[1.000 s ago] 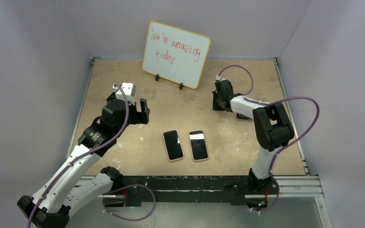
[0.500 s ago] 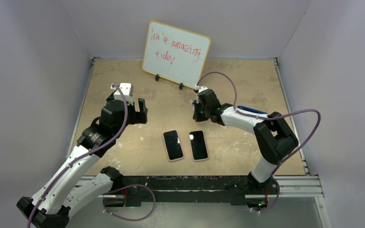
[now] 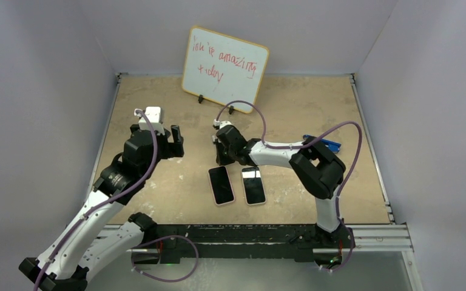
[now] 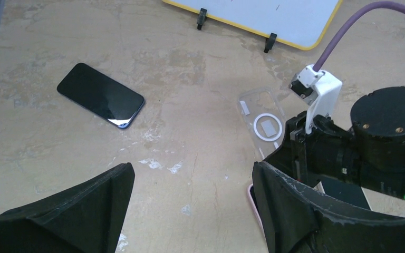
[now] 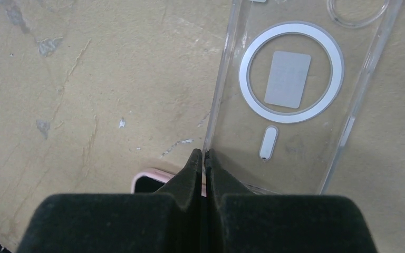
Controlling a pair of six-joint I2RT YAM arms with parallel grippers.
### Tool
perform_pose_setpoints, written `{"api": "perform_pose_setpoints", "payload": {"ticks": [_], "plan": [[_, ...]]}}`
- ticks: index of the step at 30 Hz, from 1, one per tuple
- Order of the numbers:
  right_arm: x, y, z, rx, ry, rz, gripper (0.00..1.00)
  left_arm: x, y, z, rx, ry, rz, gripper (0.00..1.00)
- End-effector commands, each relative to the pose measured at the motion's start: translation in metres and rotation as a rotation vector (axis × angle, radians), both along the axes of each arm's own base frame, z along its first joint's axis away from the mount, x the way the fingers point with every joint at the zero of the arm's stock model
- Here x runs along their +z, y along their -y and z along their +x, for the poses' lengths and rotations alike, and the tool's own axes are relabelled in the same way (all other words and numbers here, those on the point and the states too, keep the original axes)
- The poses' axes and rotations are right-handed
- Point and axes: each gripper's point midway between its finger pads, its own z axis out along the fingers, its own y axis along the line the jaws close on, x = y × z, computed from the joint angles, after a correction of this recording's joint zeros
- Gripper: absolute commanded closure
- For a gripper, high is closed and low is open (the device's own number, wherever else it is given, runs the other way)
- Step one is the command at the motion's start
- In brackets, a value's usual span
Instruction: Put the phone into the phone case
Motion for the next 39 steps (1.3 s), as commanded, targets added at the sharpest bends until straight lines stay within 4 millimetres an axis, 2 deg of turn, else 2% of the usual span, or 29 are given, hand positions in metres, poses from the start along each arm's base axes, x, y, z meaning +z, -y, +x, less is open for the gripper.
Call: {"api": "perform_pose_setpoints", "payload": {"ticks": [1,9,14,21,25,32,37,39], "plan": [[0.011,-0.015,0.015,-0.077,0.061,0.028,1.00,0.006,-0.008,0.000,0.046,0.024,-0.016,0.14],[0.010,-0.033,0.029,-0.135,0.063,0.102,1.00,0.004,-0.009,0.001,0.064,0.022,-0.022,0.15],[0.010,-0.047,0.037,-0.163,0.047,0.148,0.96,0.000,-0.010,0.001,0.075,0.008,-0.025,0.15],[0.029,-0.060,0.039,-0.173,0.038,0.228,0.67,-0.006,-0.011,0.001,0.087,-0.014,-0.019,0.16],[0.046,-0.058,0.023,-0.125,0.012,0.261,0.54,-0.008,-0.006,0.003,0.077,-0.035,-0.023,0.15],[0.081,-0.034,-0.002,-0.067,0.058,0.304,0.19,-0.026,-0.005,0.015,0.137,-0.106,0.002,0.10],[0.098,0.000,-0.025,-0.037,0.105,0.283,0.02,-0.029,-0.001,0.034,0.202,-0.159,0.007,0.00],[0.101,0.013,-0.036,-0.035,0.112,0.282,0.01,-0.028,-0.002,0.045,0.240,-0.173,0.001,0.00]]}}
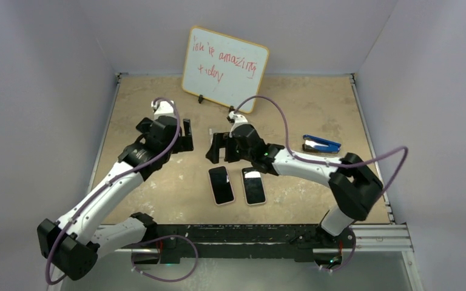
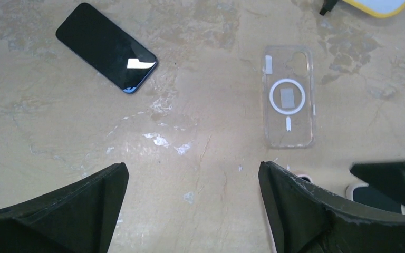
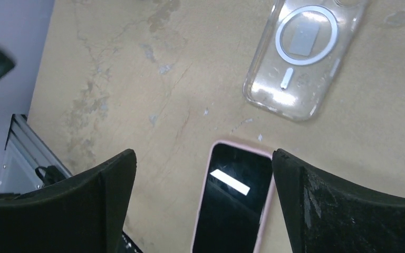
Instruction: Put the phone into the phone case
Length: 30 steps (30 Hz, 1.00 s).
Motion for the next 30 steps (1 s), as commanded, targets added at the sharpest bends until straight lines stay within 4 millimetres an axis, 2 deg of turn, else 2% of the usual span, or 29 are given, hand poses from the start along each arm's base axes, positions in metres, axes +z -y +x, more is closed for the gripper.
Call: {"api": "perform_pose_setpoints", "payload": {"ticks": [1,7,10,16,19,23,30], "plan": [[0.015,0.027,-0.017,0.012,0.053,-0.002,0.01,0.023,-0.006,0.029,0.130,0.034,-0.048,0.00],[0.028,0.059,-0.039,-0.013,0.095,0.032,0.01,0.009,-0.025,0.070,0.238,-0.014,-0.228,0.00],[0.032,0.072,-0.044,-0.034,0.105,0.029,0.01,-0.013,-0.046,0.088,0.323,-0.073,-0.334,0.02],[0.042,0.088,-0.050,-0.060,0.132,0.037,0.01,-0.062,-0.096,0.110,0.538,-0.172,-0.527,0.07],[0.046,0.091,-0.051,-0.068,0.141,0.043,0.01,-0.076,-0.116,0.119,0.621,-0.174,-0.526,0.10],[0.050,0.091,-0.050,-0.072,0.144,0.045,0.01,-0.079,-0.137,0.134,0.683,-0.154,-0.457,0.10],[0.058,0.092,-0.046,-0.066,0.178,0.021,0.01,-0.095,-0.151,0.149,0.737,-0.253,-0.412,0.07]]}}
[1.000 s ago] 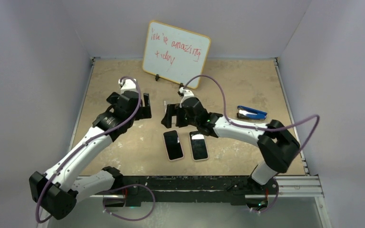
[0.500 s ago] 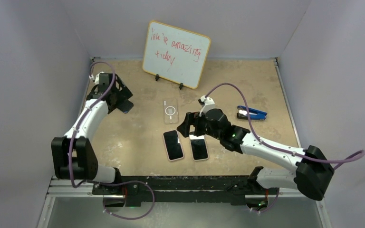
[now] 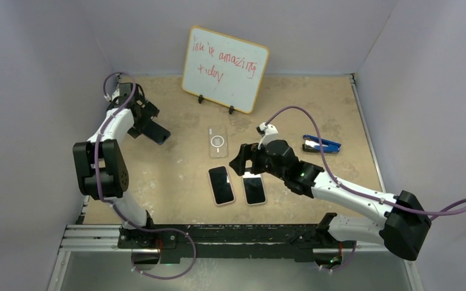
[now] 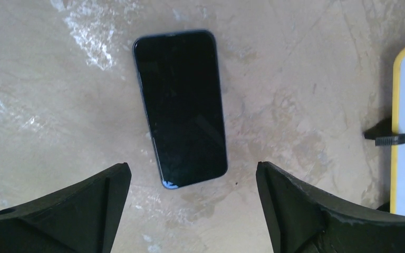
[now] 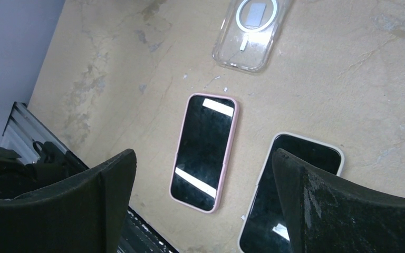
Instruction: Put the phone into the phone case
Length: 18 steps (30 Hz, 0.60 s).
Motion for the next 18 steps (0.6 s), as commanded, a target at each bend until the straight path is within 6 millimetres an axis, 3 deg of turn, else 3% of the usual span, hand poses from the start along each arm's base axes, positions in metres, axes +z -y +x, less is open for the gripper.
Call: {"api": "perform_pose_setpoints", "payload": {"ticks": [1,5,10,18], "plan": [[0.018,0.004,0.010,-0.025,0.060,-0.015,0.01,0.006,-0.015,0.016,0.049,-0.015,0.032,0.06],[0.026,0.001,0.010,-0.013,0.074,-0.008,0.01,-0.002,-0.017,0.027,0.059,-0.024,0.025,0.07],[0.030,0.003,0.013,-0.006,0.095,-0.038,0.01,-0.009,-0.027,0.028,0.108,-0.062,0.061,0.07],[0.032,-0.003,0.017,-0.005,0.106,-0.018,0.01,-0.029,-0.024,0.030,0.116,-0.122,0.033,0.07]]}}
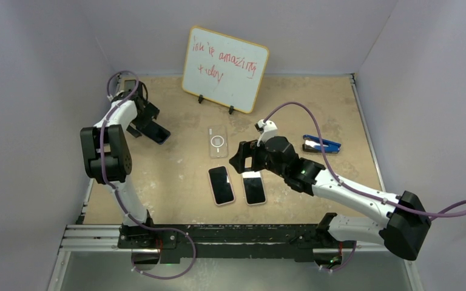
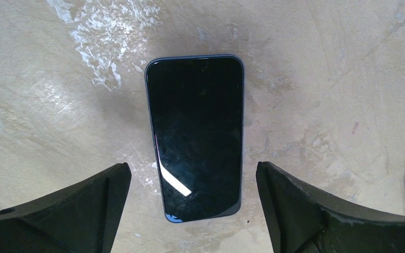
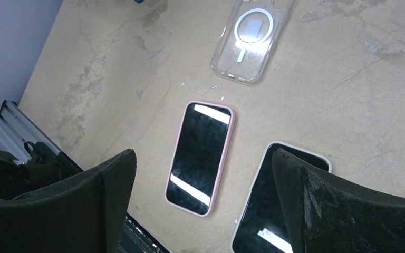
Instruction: Put the phone into the phone case
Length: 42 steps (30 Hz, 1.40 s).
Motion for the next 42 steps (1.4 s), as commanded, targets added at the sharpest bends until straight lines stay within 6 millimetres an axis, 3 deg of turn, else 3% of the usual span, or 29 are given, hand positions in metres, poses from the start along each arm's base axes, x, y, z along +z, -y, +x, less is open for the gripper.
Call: {"api": "perform_pose_setpoints", "payload": {"ticks": [1,18,23,29,35,42], "plan": [[0.019,-0.007,0.011,-0.009,0.051,0.032,0.01,0.001,-0.006,0.010,0.044,-0.002,-0.001,0.07],[0.008,-0.013,0.016,-0.006,0.042,0.011,0.01,-0.035,0.000,0.014,0.025,-0.075,-0.025,0.06],[0.003,-0.015,0.013,-0.002,0.003,0.004,0.01,-0.042,0.008,0.004,0.026,-0.121,-0.019,0.06],[0.008,-0.008,0.017,-0.058,0.007,0.017,0.01,-0.041,0.013,-0.001,0.030,-0.147,-0.014,0.09],[0.014,-0.006,0.019,-0.081,0.020,0.041,0.01,-0.042,0.009,-0.001,0.039,-0.194,0.013,0.05],[0.022,-0.006,0.017,-0.072,0.028,0.054,0.01,-0.051,0.009,-0.009,0.054,-0.227,0.016,0.12]]}}
